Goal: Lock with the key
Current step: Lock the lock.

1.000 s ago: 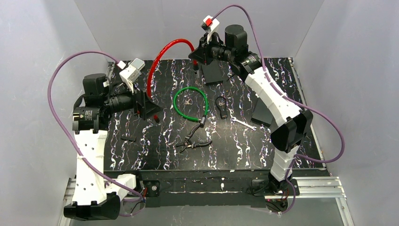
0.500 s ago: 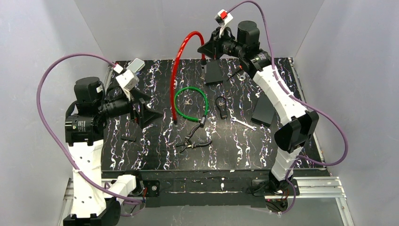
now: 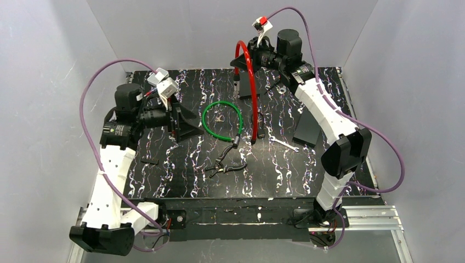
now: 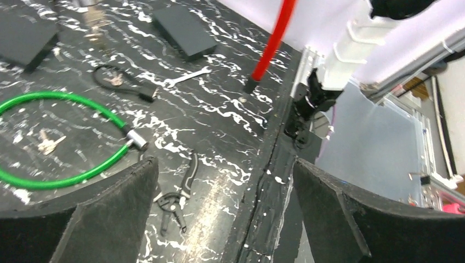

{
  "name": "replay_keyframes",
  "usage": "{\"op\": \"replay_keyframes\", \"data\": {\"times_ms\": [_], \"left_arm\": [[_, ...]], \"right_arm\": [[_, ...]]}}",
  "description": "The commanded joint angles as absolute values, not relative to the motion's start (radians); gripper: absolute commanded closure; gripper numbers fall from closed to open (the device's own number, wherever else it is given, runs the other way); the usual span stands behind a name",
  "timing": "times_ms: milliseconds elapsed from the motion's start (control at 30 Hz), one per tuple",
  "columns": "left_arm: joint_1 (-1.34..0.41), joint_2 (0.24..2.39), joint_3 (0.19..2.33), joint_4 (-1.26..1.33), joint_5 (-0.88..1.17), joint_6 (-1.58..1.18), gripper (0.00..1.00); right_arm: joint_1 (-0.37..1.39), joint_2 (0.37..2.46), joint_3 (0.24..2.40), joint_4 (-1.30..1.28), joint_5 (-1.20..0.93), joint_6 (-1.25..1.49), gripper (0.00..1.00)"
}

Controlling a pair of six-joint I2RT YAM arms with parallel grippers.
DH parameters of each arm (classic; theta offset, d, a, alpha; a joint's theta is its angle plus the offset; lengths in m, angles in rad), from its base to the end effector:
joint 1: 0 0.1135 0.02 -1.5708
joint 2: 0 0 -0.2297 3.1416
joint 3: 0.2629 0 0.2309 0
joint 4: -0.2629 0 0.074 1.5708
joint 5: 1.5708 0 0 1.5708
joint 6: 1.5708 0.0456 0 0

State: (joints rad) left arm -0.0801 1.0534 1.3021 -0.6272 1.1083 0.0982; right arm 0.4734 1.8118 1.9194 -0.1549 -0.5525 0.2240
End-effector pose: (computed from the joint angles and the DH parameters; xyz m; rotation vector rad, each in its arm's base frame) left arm 0.1915 -0.0563 0.3913 0.8703 1.6448 -1.0512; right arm 0.3475 0.2049 0.4148 -0.6453 1.5753 0.9734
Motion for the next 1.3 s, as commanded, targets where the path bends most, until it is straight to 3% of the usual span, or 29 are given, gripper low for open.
{"op": "replay_keyframes", "data": {"times_ms": [0,367,700,1267], "left_arm": [[-0.176,1.038,1.252,-0.461,1.161,0.003,0.08],[-0.343,1.159,1.252,-0.251,1.036,-0.117,0.11],[-0.424,1.23,1.29,-0.247,1.061,-0.083,0.18],[-0.571,1.364,1.368,-0.245,0.963,-0.056,0.21]], "right_arm": [[0.474,1.737,1.919,-0.07,-0.561,0.285,0.99],[0.49,1.728,1.899,-0.111,-0.477,0.252,0.99],[0.499,1.718,1.867,-0.141,-0.432,0.227,0.99],[0.509,1.735,1.845,-0.137,-0.409,0.253,0.99]]}}
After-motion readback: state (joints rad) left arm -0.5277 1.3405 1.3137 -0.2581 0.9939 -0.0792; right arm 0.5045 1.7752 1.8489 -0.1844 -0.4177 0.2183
